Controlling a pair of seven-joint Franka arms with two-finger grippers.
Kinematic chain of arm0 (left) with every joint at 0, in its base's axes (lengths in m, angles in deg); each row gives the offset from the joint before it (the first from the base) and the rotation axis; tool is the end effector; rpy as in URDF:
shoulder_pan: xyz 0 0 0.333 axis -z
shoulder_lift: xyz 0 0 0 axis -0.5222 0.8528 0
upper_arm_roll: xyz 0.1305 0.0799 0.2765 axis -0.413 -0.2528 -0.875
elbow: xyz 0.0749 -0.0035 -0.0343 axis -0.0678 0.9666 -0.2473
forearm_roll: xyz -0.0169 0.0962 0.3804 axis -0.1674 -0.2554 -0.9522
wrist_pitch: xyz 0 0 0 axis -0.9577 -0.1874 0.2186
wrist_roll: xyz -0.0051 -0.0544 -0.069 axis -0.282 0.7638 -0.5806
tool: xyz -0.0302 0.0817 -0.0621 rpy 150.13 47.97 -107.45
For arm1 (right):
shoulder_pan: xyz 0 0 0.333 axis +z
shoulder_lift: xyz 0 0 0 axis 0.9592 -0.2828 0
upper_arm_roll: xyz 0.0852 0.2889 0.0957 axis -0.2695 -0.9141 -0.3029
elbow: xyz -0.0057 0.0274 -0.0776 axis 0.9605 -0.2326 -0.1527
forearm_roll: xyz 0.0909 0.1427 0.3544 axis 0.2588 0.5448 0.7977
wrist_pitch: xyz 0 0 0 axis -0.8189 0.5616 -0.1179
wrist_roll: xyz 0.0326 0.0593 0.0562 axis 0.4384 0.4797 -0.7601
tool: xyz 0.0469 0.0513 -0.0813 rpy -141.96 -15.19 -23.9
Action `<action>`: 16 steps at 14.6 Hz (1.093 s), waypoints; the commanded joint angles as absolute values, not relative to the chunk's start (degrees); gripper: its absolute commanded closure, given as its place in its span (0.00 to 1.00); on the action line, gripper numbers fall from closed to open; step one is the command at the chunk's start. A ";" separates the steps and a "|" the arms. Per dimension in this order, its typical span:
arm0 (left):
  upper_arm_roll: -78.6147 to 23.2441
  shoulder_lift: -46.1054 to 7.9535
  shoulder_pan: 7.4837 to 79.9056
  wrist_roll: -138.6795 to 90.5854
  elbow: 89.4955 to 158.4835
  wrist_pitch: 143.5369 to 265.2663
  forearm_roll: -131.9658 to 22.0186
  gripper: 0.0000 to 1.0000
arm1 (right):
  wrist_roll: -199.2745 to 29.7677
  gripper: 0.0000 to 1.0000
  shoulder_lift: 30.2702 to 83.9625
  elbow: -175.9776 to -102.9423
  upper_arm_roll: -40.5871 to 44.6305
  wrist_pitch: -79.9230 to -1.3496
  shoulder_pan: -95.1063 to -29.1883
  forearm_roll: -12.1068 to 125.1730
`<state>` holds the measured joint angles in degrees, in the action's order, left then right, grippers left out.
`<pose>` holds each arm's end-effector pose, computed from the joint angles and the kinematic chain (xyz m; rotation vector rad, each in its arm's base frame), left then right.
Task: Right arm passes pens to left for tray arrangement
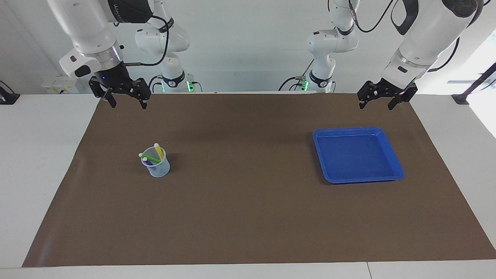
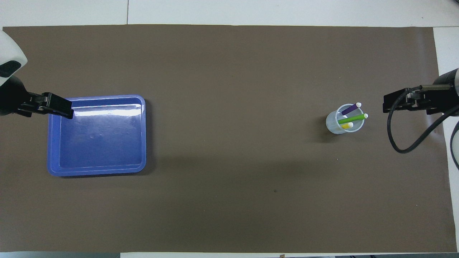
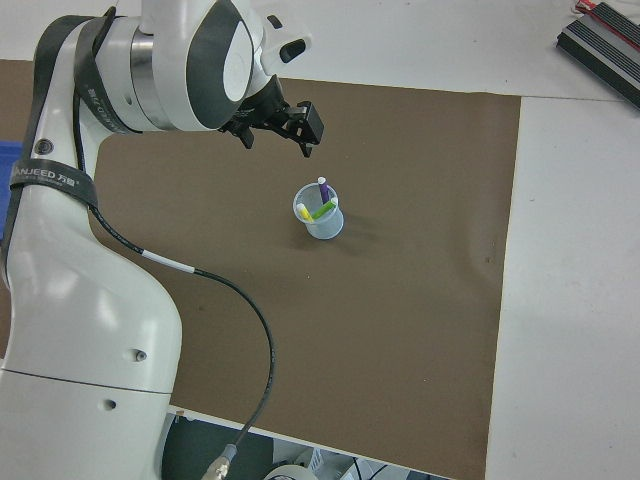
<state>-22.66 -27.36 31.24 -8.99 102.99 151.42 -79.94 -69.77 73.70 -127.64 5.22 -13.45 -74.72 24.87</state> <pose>0.5492 -0.0747 0.6172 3.1298 -0.2036 -0.1232 0.5465 0.0256 0.6237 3.1191 -0.1101 -0.0050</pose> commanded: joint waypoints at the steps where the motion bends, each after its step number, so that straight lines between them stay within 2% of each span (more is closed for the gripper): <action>1: -23.15 -28.96 31.30 -9.40 104.53 151.18 -79.32 0.00 | -68.32 0.00 73.95 -127.99 4.74 -13.48 -75.24 25.68; 14: -23.24 -28.96 31.30 -9.22 104.53 150.31 -79.32 0.00 | -68.58 0.00 74.04 -128.95 4.74 -13.65 -75.77 26.03; 16: -23.24 -29.05 31.30 -9.39 104.61 149.96 -79.32 0.00 | -68.41 0.00 74.92 -131.32 4.74 -17.93 -75.68 26.03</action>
